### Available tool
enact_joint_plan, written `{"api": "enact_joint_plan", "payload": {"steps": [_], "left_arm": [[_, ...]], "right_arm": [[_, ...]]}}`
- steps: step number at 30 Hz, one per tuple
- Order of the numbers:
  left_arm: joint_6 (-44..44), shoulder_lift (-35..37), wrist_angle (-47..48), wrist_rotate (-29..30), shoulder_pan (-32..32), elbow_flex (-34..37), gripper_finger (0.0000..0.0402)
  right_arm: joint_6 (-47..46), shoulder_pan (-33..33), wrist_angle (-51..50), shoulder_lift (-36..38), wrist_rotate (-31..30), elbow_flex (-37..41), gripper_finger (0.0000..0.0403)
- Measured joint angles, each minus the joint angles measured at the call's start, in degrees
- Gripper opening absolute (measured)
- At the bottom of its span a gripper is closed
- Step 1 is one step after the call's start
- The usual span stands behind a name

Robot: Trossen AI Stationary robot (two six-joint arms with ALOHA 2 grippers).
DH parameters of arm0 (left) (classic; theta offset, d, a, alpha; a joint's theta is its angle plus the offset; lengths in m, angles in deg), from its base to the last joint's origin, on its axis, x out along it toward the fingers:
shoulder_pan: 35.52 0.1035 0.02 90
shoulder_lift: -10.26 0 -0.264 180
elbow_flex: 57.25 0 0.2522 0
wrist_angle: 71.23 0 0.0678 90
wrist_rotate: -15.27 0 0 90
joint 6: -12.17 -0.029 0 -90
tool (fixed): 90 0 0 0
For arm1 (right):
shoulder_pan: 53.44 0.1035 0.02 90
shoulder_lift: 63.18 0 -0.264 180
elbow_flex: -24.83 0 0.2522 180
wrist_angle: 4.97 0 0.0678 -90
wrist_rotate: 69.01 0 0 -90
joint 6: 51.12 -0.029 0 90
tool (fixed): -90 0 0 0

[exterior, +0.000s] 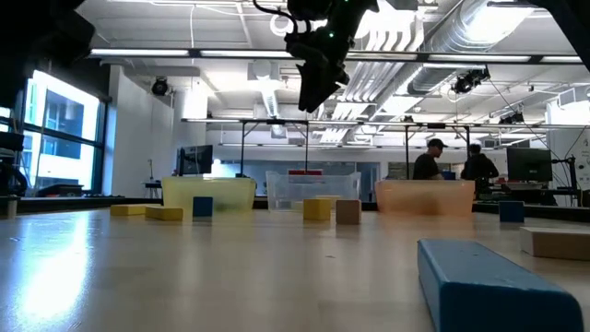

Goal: Sort & place blocks by color
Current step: Put the brown block into the orange bin

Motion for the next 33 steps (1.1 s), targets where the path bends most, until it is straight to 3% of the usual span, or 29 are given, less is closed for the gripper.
{"api": "enact_joint_plan", "payload": {"steps": [8, 18, 28, 33], "left_arm": [[8.3, -6.2, -5.3, -0.1, -5.7, 0.0, 0.0197], [12.1, -10.6, -12.8, -0.5, -7.9, -0.1, 0.0197], [11.1, -12.1, -1.9, -0.5, -8.0, -8.7, 0.0197], [11.1, -14.9, -0.8, -0.8, -8.0, -9.6, 0.0197]], "right_arm": [[-0.2, 0.0, 0.0, 0.0, 0.0, 0.0, 0.0171], [-1.5, 0.0, 0.1, 0.0, 0.0, 0.1, 0.0171], [-1.7, 0.0, -0.2, 0.0, 0.0, 0.1, 0.0171], [-1.8, 0.0, -0.5, 0.0, 1.7, 0.1, 0.0171]]}}
